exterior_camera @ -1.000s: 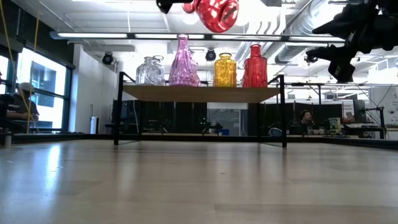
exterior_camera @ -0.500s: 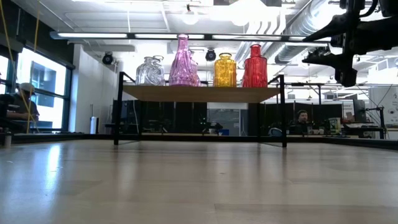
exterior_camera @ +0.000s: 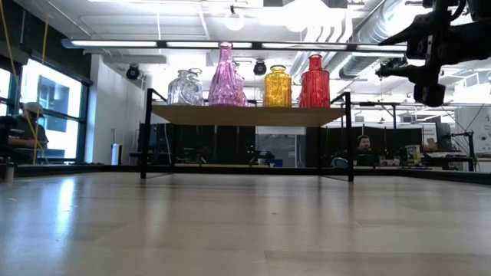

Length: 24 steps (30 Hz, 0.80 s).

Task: Sort vases onto shelf
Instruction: Put the red vase on the shelf aligned with the other red vase

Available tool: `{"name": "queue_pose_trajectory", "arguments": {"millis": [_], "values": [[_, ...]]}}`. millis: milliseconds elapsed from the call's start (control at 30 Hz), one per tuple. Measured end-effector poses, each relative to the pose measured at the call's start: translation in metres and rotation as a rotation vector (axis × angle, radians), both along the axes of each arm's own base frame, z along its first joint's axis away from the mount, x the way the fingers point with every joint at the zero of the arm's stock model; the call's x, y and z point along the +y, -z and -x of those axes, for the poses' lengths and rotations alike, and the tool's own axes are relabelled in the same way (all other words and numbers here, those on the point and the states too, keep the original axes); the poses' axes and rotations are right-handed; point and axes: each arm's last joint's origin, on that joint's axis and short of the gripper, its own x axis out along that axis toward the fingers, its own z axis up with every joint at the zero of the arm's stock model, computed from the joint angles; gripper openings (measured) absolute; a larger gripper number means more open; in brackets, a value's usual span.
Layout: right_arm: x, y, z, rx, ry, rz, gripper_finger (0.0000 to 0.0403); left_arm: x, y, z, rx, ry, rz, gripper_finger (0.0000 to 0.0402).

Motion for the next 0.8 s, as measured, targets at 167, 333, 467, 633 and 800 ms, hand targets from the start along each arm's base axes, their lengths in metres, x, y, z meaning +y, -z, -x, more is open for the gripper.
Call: {"name": "queue_pose_trajectory", "arguments": {"millis": [167, 333, 467, 633, 800], "values": [[0.003, 0.003, 0.0, 0.023, -0.091, -0.076, 0.0214, 0.0, 0.0, 0.0, 0.005, -0.002, 0.003, 0.0014], [0.004, 0.007, 0.001, 0.07, -0.128, -0.099, 0.0283, 0.0, 0.0, 0.0, 0.006, -0.004, 0.002, 0.0014], [0.004, 0.01, 0.002, 0.107, -0.134, -0.041, 0.0332, 0.0, 0.0, 0.0, 0.009, -0.013, 0.024, 0.0014], [0.004, 0.013, 0.002, 0.141, -0.142, 0.005, 0.0346, 0.0, 0.001, 0.0, 0.01, -0.013, 0.026, 0.0014], [0.003, 0.015, 0.003, 0.159, -0.091, -0.045, 0.0346, 0.0, 0.001, 0.0, 0.009, -0.013, 0.026, 0.0014]]}}
